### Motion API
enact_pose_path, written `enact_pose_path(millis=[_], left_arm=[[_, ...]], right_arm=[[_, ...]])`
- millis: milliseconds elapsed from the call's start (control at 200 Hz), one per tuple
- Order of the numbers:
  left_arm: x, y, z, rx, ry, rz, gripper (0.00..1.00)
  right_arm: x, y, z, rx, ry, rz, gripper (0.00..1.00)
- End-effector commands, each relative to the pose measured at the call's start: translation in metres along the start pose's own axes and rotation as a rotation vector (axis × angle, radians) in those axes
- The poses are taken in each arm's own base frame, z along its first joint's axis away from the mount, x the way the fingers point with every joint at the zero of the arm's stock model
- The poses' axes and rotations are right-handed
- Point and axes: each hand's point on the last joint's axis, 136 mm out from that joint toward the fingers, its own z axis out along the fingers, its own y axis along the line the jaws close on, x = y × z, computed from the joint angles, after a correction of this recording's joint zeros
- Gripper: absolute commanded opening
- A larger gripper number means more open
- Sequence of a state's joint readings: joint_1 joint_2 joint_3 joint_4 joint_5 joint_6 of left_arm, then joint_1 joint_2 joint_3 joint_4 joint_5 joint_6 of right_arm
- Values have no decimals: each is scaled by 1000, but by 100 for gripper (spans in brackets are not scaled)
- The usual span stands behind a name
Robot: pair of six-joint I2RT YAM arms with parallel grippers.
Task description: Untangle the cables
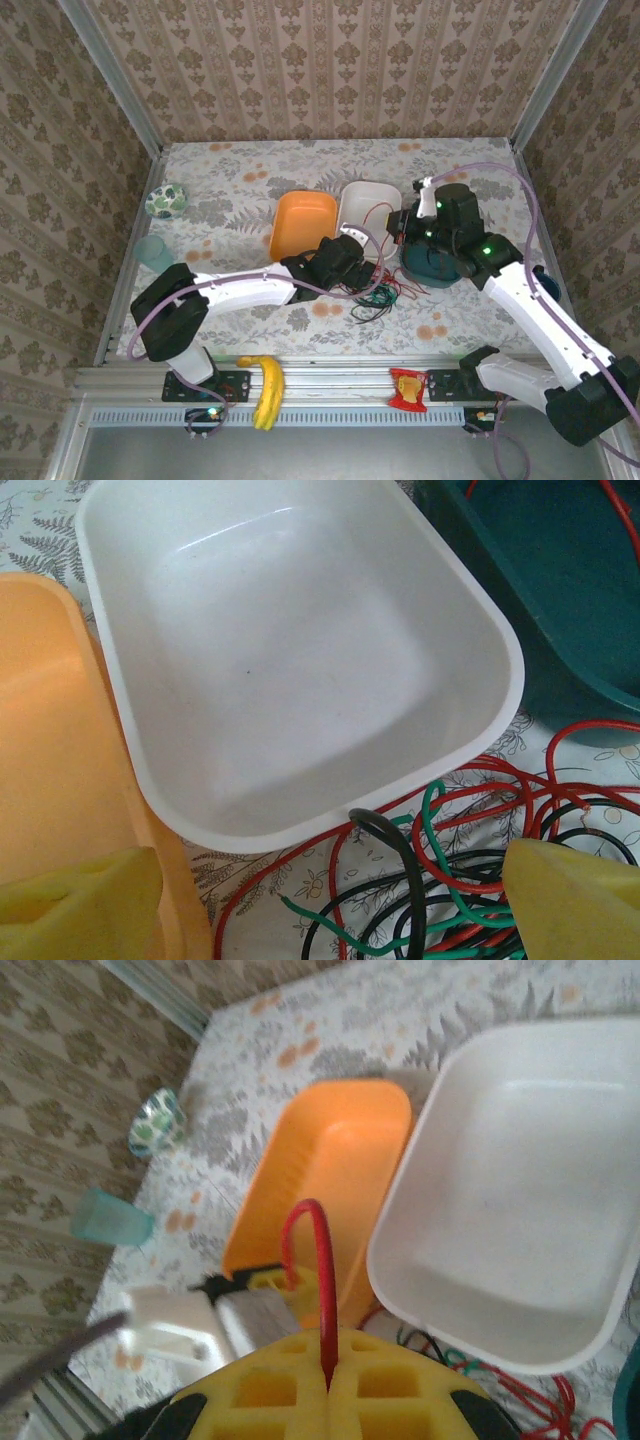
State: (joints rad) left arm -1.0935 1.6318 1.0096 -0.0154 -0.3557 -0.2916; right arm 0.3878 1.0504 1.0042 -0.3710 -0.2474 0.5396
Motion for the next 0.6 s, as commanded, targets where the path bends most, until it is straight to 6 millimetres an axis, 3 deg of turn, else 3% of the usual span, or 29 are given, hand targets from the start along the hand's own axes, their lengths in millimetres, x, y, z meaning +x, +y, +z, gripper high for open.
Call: enact_pose_path(millis=[0, 305, 465, 595], left_arm=[[-11, -8, 0, 15, -14, 21, 89], [-7, -6, 3, -6, 8, 32, 89], [-6, -6, 4, -13, 21, 41, 89], [-5, -7, 4, -6, 22, 45, 89]], right_arm=[[-55, 23, -36, -38, -198, -10, 0], [-148, 60, -124, -7, -534, -178, 0], [-176, 82, -159, -17, -655, -246, 0], [-184, 92, -166, -52, -684, -253, 0]])
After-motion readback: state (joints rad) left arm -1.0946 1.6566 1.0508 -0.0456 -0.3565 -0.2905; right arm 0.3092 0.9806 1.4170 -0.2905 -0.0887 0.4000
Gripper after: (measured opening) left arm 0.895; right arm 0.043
